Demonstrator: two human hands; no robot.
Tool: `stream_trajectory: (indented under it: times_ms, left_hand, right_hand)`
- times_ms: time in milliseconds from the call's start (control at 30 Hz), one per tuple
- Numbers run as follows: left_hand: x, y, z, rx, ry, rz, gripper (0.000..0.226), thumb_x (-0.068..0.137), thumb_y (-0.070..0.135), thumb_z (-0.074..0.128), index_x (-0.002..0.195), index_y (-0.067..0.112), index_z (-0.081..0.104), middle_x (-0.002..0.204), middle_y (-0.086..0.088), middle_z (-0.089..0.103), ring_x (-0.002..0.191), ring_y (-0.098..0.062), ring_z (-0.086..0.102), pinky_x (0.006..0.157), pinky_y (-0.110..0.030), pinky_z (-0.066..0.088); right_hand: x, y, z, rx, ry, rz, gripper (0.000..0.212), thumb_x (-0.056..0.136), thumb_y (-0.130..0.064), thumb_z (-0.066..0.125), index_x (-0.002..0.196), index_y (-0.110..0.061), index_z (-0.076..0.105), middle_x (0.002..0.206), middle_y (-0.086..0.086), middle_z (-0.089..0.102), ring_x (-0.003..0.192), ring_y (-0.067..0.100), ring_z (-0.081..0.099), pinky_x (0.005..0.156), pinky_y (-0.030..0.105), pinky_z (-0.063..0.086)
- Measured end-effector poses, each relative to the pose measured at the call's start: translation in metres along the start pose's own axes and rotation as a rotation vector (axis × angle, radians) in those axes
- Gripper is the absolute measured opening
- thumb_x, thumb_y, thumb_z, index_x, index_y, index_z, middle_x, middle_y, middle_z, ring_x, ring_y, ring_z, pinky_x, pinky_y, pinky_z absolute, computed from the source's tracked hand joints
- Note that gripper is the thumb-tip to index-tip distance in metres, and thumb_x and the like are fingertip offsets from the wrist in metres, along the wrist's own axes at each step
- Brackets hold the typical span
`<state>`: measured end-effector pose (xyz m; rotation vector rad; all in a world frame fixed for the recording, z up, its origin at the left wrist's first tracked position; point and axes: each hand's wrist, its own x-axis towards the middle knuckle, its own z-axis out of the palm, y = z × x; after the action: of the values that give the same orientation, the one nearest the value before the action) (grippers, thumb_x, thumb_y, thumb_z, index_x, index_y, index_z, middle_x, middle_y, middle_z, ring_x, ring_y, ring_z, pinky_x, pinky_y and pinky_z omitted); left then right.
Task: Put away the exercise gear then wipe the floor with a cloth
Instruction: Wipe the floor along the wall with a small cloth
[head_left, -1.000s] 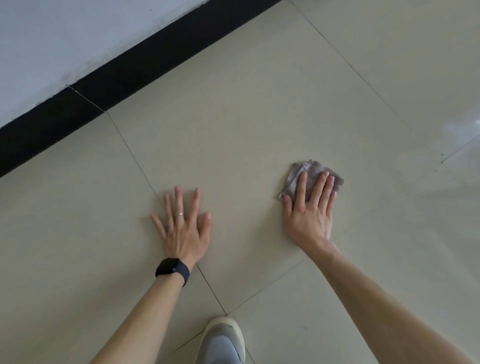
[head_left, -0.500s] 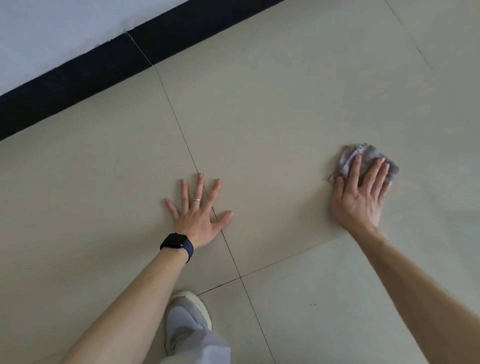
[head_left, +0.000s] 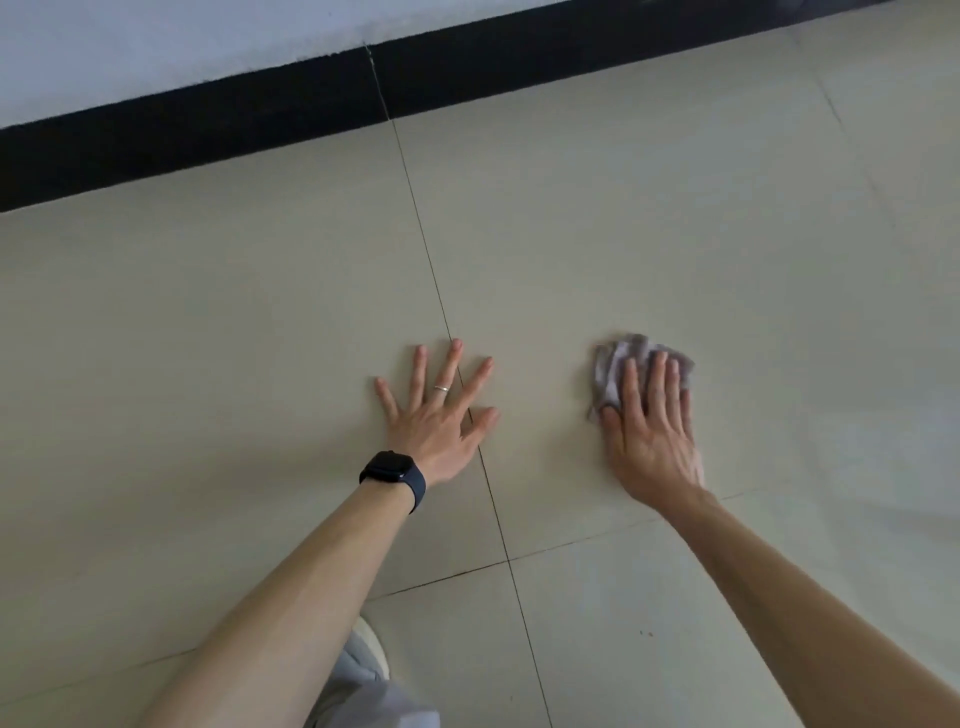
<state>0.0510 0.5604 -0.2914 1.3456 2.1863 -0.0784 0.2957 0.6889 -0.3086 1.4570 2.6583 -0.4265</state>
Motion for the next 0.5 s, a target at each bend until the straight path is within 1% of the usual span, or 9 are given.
stream_trajectory:
  times_ms: [67,100,133,200,267,300,333,400,500]
  left_hand:
    - [-0.003,-0.005,0.004,-0.027,0.111,0.000,0.054,0.102,0.056,0.020,0.151,0.056,-0.003,0.164,0.019,-0.014,0.152,-0.022,-0.014,0.111,-0.071,0.002]
    - [-0.003,-0.009,0.002,-0.033,0.155,-0.007,0.053,0.102,0.051,0.023,0.153,0.052,0.005,0.165,0.015,-0.003,0.153,-0.021,-0.002,0.112,-0.068,0.011]
    - [-0.003,-0.015,-0.002,-0.048,0.192,-0.021,0.054,0.101,0.048,0.025,0.154,0.048,0.014,0.166,0.011,0.007,0.152,-0.022,0.010,0.112,-0.063,0.018]
    - [-0.003,-0.036,-0.010,-0.076,0.232,-0.070,0.055,0.098,0.046,0.026,0.153,0.044,0.024,0.166,0.005,0.014,0.150,-0.025,0.021,0.113,-0.060,0.020]
    - [0.002,-0.067,-0.017,-0.065,0.245,-0.130,0.057,0.097,0.049,0.023,0.154,0.044,0.024,0.166,0.005,0.010,0.152,-0.025,0.015,0.116,-0.062,0.013]
    - [0.006,-0.085,-0.022,-0.048,0.256,-0.152,0.058,0.096,0.052,0.021,0.154,0.044,0.023,0.167,0.005,0.007,0.152,-0.025,0.011,0.117,-0.063,0.010]
    - [0.011,-0.102,-0.027,-0.022,0.266,-0.173,0.059,0.095,0.054,0.018,0.154,0.045,0.020,0.167,0.005,0.004,0.153,-0.025,0.008,0.117,-0.063,0.007]
    - [0.027,-0.135,-0.040,0.029,0.285,-0.209,0.061,0.095,0.059,0.013,0.155,0.047,0.011,0.166,0.007,-0.005,0.153,-0.024,-0.001,0.118,-0.061,0.000]
    - [0.056,-0.168,-0.062,0.057,0.322,-0.242,0.059,0.098,0.061,0.013,0.154,0.049,0.000,0.164,0.009,-0.015,0.153,-0.021,-0.012,0.118,-0.059,-0.007]
  right_hand:
    - [0.020,-0.021,0.005,0.069,0.034,0.262,0.070,0.100,-0.049,0.021,0.159,-0.012,0.012,0.163,0.028,0.004,0.152,0.042,0.001,0.120,0.060,0.011]
    - [0.020,-0.043,0.009,0.068,0.066,0.310,0.070,0.100,-0.047,0.025,0.159,-0.010,0.016,0.161,0.031,0.008,0.151,0.045,0.005,0.120,0.062,0.013]
    - [0.015,-0.067,0.014,0.059,0.104,0.265,0.069,0.100,-0.045,0.028,0.158,-0.009,0.019,0.160,0.033,0.011,0.150,0.047,0.008,0.119,0.062,0.015]
    - [-0.013,-0.114,0.024,0.009,0.049,-0.088,0.065,0.103,-0.042,0.030,0.159,-0.015,0.015,0.163,0.026,0.007,0.152,0.041,0.003,0.120,0.058,0.015]
    - [-0.031,-0.136,0.027,-0.059,-0.047,-0.531,0.062,0.105,-0.042,0.030,0.160,-0.021,0.010,0.166,0.016,0.006,0.154,0.031,0.001,0.121,0.051,0.014]
    - [-0.018,-0.132,0.023,-0.068,-0.064,-0.659,0.060,0.106,-0.043,0.029,0.160,-0.023,0.011,0.167,0.011,0.008,0.154,0.027,0.003,0.122,0.049,0.015]
    - [0.000,-0.123,0.018,-0.086,-0.046,-0.668,0.059,0.106,-0.044,0.026,0.160,-0.025,0.011,0.167,0.008,0.009,0.154,0.023,0.005,0.122,0.048,0.015]
    - [0.049,-0.107,0.012,-0.095,0.016,-0.382,0.060,0.105,-0.047,0.019,0.160,-0.027,0.008,0.167,0.006,0.005,0.154,0.021,0.000,0.123,0.048,0.009]
    - [0.124,-0.091,-0.003,0.057,0.053,0.321,0.069,0.100,-0.050,0.016,0.160,-0.019,0.003,0.165,0.020,-0.007,0.153,0.032,-0.011,0.123,0.049,-0.006]
